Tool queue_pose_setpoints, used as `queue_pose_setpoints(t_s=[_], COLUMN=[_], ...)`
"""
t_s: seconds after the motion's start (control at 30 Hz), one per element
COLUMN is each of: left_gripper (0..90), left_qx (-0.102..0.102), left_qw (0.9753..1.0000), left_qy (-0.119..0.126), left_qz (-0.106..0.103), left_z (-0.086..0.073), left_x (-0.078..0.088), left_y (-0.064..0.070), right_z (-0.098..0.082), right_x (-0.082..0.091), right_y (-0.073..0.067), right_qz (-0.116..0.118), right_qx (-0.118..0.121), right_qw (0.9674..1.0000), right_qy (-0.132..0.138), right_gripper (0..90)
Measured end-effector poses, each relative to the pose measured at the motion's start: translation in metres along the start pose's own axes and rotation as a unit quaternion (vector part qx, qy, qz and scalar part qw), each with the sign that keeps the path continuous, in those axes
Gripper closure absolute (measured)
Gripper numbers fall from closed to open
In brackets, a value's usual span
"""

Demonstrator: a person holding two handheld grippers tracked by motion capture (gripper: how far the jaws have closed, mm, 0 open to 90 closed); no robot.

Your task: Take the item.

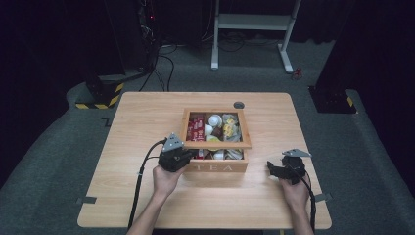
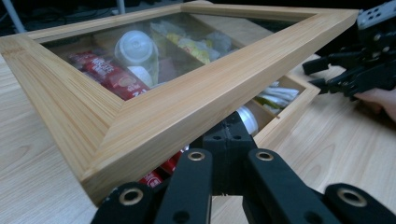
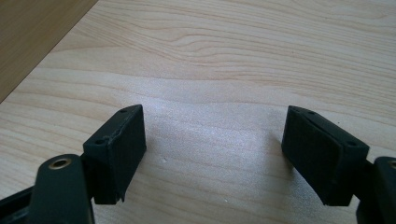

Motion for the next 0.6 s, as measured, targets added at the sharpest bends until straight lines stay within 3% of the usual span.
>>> queue_pose_setpoints(t_s=[0.13,0.6], left_gripper=[90.0,90.0], left_qx=[-0.016,-0.015], left_qw=[0.9998,0.9999], left_qy=[-0.001,0.003], left_qz=[0.010,0.004], left_z=[0.004,0.026], left_x=[0.000,0.003], left_y=[0.001,0.002], right_z=[0.000,0.000], right_x=[0.000,0.000], right_y=[0.000,0.000], right_qz=[0.000,-0.002], right_qx=[0.000,-0.001], right_qw=[1.0000,1.0000], right_qy=[0.000,0.000], right_gripper=[21.6,21.5])
Point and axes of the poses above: each handheld gripper's, and its own axes: x roughly backward along the jaws, z roughly out of its top, y roughly to its right, the point moved 4 cm from there along -x, roughly forward along the jaws, and after that the axes turned 12 degrees about x, right-handed, at the moved point
